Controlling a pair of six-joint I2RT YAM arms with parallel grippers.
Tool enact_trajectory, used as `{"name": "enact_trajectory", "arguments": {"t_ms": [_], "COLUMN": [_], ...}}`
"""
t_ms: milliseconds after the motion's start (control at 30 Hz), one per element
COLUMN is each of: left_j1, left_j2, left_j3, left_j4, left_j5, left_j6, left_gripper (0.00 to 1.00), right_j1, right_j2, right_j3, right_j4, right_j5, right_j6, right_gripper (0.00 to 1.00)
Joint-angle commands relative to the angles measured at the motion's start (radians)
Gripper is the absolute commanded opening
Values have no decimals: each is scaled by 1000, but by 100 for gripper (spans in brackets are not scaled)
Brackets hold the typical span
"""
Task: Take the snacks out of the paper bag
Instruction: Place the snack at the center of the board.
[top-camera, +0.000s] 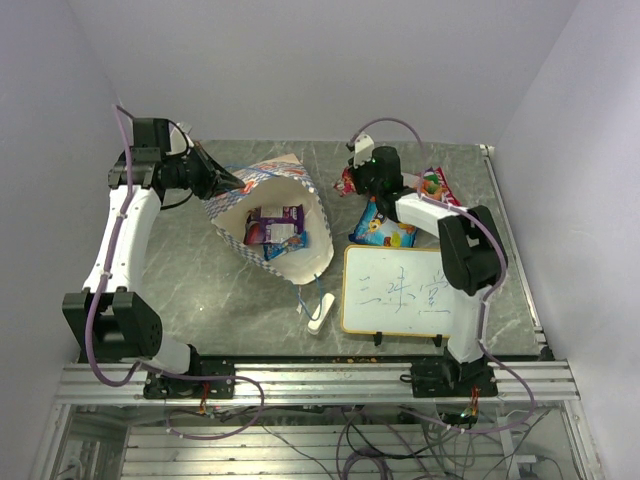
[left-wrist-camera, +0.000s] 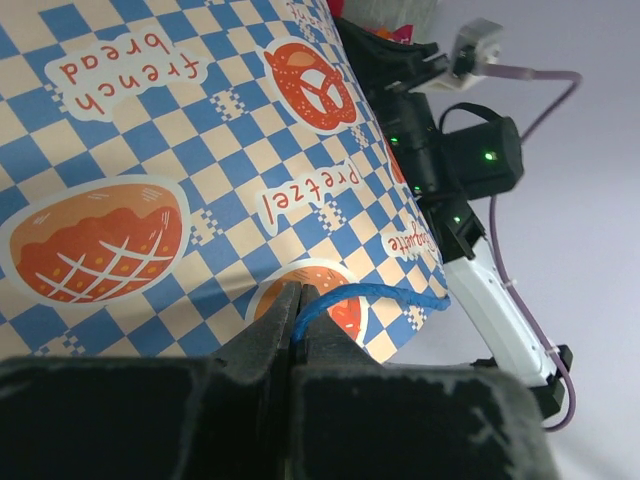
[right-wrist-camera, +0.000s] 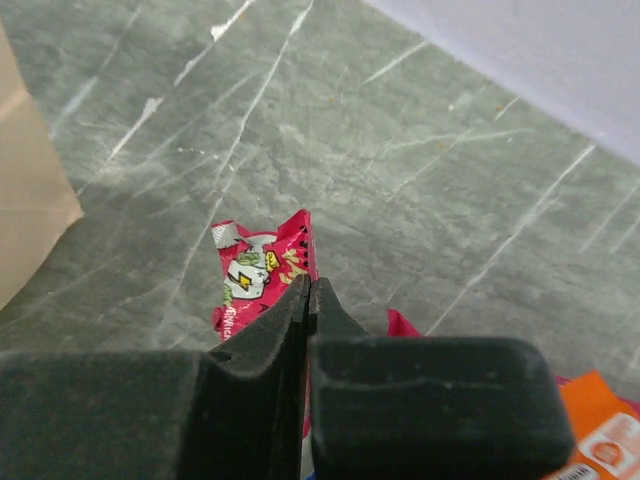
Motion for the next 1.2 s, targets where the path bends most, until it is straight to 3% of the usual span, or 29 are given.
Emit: {"name": "enact_trajectory", "arguments": {"t_ms": [0,267,500,700,1167], "left_j1": [7,6,6,6,7], "left_j2": [21,19,-35,-105,-222], "left_j3": [52,62,7,-71,-186], "left_j4": [-35,-46,-4,48,179], "left_j5": [34,47,62,56,26], "left_j6": [51,64,35,-12,-104], "left_gripper": [7,7,7,7,7], "right_j1": [-12,-14,-9,11,155], "right_j2": [68,125,35,-115,-506], "right_j3": [53,108,99,51,-91], "right_j4": [-3,-79,-138,-186,-302], "right_j5": [15,67,66,36,-148], "right_j6": [22,32,41,48,51], "right_gripper": [0,1,34,45,50]}}
